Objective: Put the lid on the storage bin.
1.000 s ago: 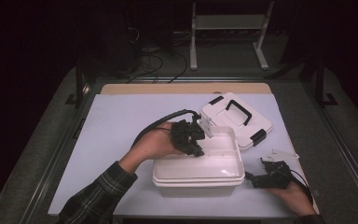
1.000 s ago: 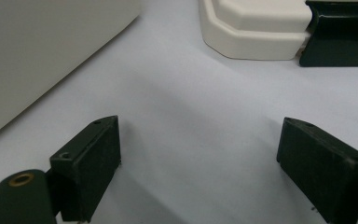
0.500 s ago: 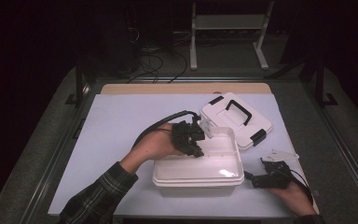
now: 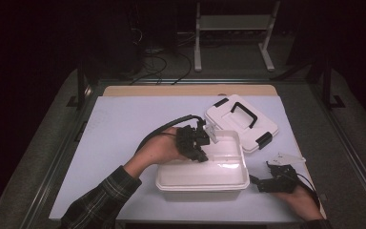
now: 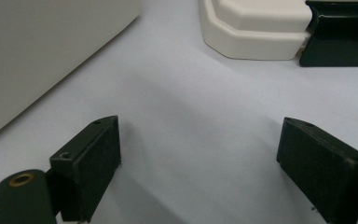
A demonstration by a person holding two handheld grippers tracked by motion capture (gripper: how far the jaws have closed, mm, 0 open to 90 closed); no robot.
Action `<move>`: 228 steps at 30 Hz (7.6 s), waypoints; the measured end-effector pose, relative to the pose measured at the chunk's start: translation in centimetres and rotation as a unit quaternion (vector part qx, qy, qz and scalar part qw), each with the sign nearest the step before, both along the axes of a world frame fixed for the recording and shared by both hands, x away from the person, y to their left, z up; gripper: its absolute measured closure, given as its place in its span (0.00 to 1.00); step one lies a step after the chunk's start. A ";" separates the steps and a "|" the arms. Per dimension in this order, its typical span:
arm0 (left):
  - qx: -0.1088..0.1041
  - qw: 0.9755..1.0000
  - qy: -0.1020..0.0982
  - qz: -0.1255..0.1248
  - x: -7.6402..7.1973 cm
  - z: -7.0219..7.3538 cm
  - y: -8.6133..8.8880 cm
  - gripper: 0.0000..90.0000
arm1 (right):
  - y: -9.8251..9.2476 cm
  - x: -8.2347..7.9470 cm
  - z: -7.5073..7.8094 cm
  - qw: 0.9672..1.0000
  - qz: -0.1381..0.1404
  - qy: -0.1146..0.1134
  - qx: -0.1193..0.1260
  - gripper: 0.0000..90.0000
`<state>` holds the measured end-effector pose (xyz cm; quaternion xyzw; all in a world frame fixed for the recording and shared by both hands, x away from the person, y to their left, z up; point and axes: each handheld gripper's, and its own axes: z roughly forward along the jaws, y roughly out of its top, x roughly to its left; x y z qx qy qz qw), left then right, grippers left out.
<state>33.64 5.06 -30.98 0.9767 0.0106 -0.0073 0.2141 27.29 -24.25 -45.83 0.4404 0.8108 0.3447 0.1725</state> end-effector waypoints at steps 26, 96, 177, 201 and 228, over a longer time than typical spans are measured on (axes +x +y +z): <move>-0.037 0.997 -0.009 0.061 0.0 1.7 4.1 0.08 | 0.0 0.0 0.0 1.000 0.000 0.000 0.000 0.14; -0.074 0.962 -0.059 0.257 -3.2 -12.3 22.5 0.02 | 0.4 0.5 0.8 1.000 0.010 0.017 -0.021 0.15; -0.159 0.950 -0.054 0.263 -3.5 -14.4 24.2 0.00 | 1.4 21.1 9.5 0.995 0.011 0.093 -0.041 0.38; -0.159 0.950 -0.054 0.263 -3.5 -14.4 24.2 0.00 | 3.0 24.7 7.9 0.986 0.040 0.138 -0.089 0.93; -0.160 0.950 -0.054 0.263 -3.5 -14.4 24.2 0.00 | 1.5 21.5 18.0 0.988 0.084 0.088 -0.096 0.94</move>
